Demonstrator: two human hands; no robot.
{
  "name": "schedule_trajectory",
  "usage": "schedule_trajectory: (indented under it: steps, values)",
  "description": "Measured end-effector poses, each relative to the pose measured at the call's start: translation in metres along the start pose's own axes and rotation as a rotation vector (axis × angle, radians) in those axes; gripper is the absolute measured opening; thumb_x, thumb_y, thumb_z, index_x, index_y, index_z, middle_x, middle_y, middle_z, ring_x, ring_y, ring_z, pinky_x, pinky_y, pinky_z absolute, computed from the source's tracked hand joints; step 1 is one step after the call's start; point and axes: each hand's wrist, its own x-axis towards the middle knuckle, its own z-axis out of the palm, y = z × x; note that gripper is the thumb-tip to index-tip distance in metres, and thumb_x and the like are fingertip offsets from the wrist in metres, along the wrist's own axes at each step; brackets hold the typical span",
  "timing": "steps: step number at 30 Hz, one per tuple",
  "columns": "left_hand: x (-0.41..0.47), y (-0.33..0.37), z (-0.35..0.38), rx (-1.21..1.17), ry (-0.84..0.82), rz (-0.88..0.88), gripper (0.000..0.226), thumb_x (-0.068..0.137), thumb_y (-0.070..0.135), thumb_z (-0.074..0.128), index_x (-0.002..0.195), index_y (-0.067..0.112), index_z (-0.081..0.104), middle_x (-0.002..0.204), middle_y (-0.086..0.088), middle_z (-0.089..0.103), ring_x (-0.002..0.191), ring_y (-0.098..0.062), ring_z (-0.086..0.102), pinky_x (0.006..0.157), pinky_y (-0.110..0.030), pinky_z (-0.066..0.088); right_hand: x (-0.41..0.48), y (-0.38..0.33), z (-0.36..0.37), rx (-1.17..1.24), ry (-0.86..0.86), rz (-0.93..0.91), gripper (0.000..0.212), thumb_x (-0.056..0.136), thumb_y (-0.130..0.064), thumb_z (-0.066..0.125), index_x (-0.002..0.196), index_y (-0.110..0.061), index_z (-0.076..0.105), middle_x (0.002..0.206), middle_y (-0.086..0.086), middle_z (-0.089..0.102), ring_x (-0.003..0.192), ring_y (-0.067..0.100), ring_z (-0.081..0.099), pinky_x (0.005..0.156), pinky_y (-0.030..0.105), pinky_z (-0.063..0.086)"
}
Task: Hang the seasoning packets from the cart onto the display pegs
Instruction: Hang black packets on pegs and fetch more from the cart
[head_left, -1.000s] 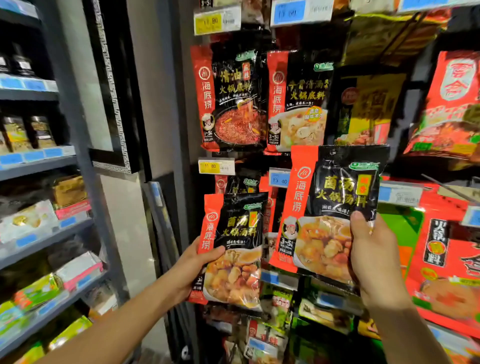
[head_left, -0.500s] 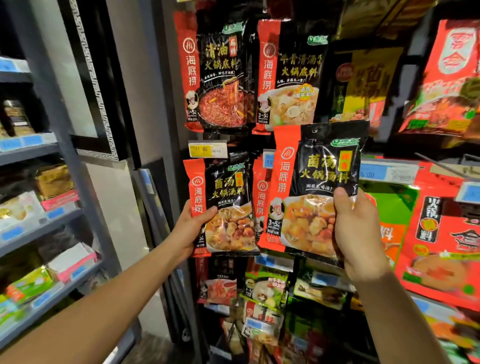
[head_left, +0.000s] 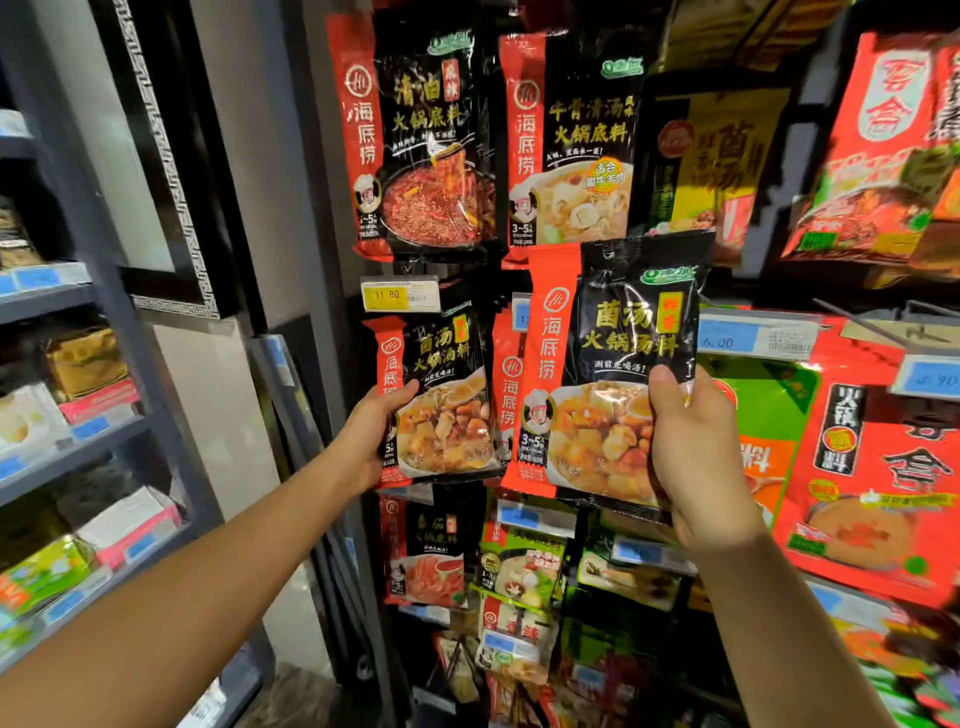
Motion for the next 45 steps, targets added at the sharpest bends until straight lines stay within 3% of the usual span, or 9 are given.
schedule_trajectory:
  steps: [6,12,18,21,25,31,36,40,45]
  values:
    - [0.001,-0.008,-0.006,0.025,0.016,-0.015,0.042,0.091,0.029,0.072,0.13,0.023,0.057,0.118,-0.014,0.074,0.106,-0.038,0.072,0.1,-0.064,0.05,0.002,0.0,-0.003,-0.012,-0.007,0.012,0.107,0.069,-0.085,0.038,0.152,-0.018,0.042,0.153,0.01,0.05,0.141,0.03,0.049,0.112,0.059,0.043]
    - [-0.006,-0.016,-0.007,-0.022,0.02,0.043,0.043,0.093,0.025,0.071,0.132,0.024,0.056,0.124,-0.017,0.071,0.108,-0.042,0.07,0.096,-0.066,0.051,0.003,0.001,-0.002,0.02,-0.01,0.024,0.104,0.07,-0.086,0.04,0.152,-0.023,0.042,0.152,0.007,0.052,0.138,0.029,0.051,0.109,0.06,0.046]
    - [-0.007,-0.015,0.002,-0.099,0.057,0.057,0.048,0.091,0.027,0.072,0.136,0.024,0.055,0.128,-0.018,0.069,0.111,-0.042,0.069,0.093,-0.067,0.052,0.002,0.003,0.002,0.045,-0.026,0.011,0.131,0.05,-0.108,0.04,0.154,-0.028,0.038,0.156,0.004,0.048,0.142,0.028,0.047,0.11,0.062,0.045]
    - [-0.008,-0.014,0.006,-0.134,0.048,-0.046,0.062,0.088,0.031,0.074,0.144,0.016,0.05,0.129,-0.022,0.067,0.112,-0.045,0.068,0.086,-0.061,0.057,0.002,0.0,0.003,0.059,-0.034,0.025,0.115,0.063,-0.094,0.043,0.157,-0.027,0.034,0.158,0.0,0.045,0.143,0.026,0.046,0.11,0.06,0.045]
    - [-0.017,-0.006,0.017,-0.136,-0.02,-0.103,0.047,0.097,0.033,0.061,0.137,0.008,0.06,0.124,-0.023,0.07,0.107,-0.042,0.071,0.074,-0.049,0.062,0.004,-0.001,0.001,0.073,-0.019,0.038,0.111,0.066,-0.087,0.042,0.157,-0.024,0.033,0.153,0.003,0.051,0.139,0.028,0.051,0.108,0.061,0.046]
    - [-0.002,-0.002,0.014,-0.007,0.073,-0.132,0.05,0.09,0.033,0.071,0.132,0.009,0.06,0.119,-0.021,0.072,0.103,-0.043,0.072,0.078,-0.05,0.061,-0.004,-0.013,0.0,0.063,-0.031,0.016,0.093,0.084,-0.072,0.044,0.159,-0.018,0.033,0.158,0.006,0.044,0.145,0.026,0.043,0.115,0.056,0.041]
    - [0.018,-0.001,0.004,0.291,0.3,-0.029,0.052,0.09,0.033,0.074,0.13,0.005,0.056,0.108,-0.014,0.068,0.083,-0.024,0.062,0.069,-0.034,0.049,-0.011,-0.016,0.003,0.042,-0.099,0.058,0.069,0.104,-0.051,0.048,0.162,-0.019,0.027,0.166,0.001,0.031,0.152,0.023,0.031,0.122,0.051,0.031]
    - [0.01,0.005,-0.004,0.551,0.446,0.06,0.045,0.089,0.019,0.075,0.125,0.013,0.049,0.116,-0.008,0.064,0.1,-0.026,0.063,0.091,-0.042,0.053,-0.023,-0.011,0.014,-0.056,-0.2,0.06,0.066,0.107,-0.045,0.044,0.163,-0.019,0.021,0.168,0.0,0.025,0.154,0.019,0.024,0.123,0.04,0.023]
    - [-0.016,0.059,-0.002,0.93,0.488,0.634,0.035,0.091,0.017,0.071,0.125,0.014,0.061,0.11,0.002,0.066,0.099,-0.014,0.063,0.091,-0.031,0.05,-0.031,0.01,0.054,-0.164,-0.407,0.095,0.062,0.109,-0.042,0.041,0.163,-0.017,0.021,0.169,-0.001,0.021,0.156,0.017,0.02,0.122,0.032,0.018]
